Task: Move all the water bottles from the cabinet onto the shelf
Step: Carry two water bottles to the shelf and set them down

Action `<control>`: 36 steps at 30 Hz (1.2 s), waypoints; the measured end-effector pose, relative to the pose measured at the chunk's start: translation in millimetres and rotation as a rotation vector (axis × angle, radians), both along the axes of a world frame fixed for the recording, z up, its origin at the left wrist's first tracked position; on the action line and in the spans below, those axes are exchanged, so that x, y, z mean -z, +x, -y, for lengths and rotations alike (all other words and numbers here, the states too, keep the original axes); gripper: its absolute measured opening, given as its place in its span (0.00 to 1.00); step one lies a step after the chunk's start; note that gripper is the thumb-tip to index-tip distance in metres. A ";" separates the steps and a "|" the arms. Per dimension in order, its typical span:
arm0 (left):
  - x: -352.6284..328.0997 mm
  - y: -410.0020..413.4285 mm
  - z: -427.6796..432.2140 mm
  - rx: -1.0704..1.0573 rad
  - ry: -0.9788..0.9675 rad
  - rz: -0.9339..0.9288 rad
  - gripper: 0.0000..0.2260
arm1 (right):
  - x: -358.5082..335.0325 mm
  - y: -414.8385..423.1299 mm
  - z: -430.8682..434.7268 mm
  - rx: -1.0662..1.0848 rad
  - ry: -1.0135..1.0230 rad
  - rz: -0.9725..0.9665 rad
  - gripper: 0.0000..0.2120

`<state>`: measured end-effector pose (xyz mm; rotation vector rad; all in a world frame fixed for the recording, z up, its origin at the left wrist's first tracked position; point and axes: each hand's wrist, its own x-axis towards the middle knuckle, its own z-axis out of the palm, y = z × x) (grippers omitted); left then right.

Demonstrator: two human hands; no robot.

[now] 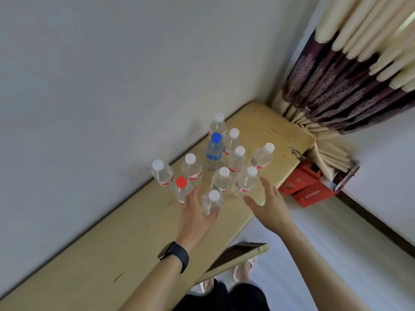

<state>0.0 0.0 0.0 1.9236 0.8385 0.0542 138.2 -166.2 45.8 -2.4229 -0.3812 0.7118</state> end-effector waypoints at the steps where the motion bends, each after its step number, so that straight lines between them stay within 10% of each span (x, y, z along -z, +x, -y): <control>1: 3.4 5.6 0.3 -0.023 -0.011 -0.002 0.37 | 7.3 10.8 -8.1 0.033 0.031 -0.003 0.39; 18: 11.2 26.8 17.4 -0.070 0.089 -0.204 0.23 | 38.5 78.3 -8.6 -0.176 0.016 -0.032 0.29; 36: -6.7 -20.1 19.3 0.571 0.487 -0.240 0.21 | 23.7 -63.6 86.9 0.089 -0.072 0.094 0.19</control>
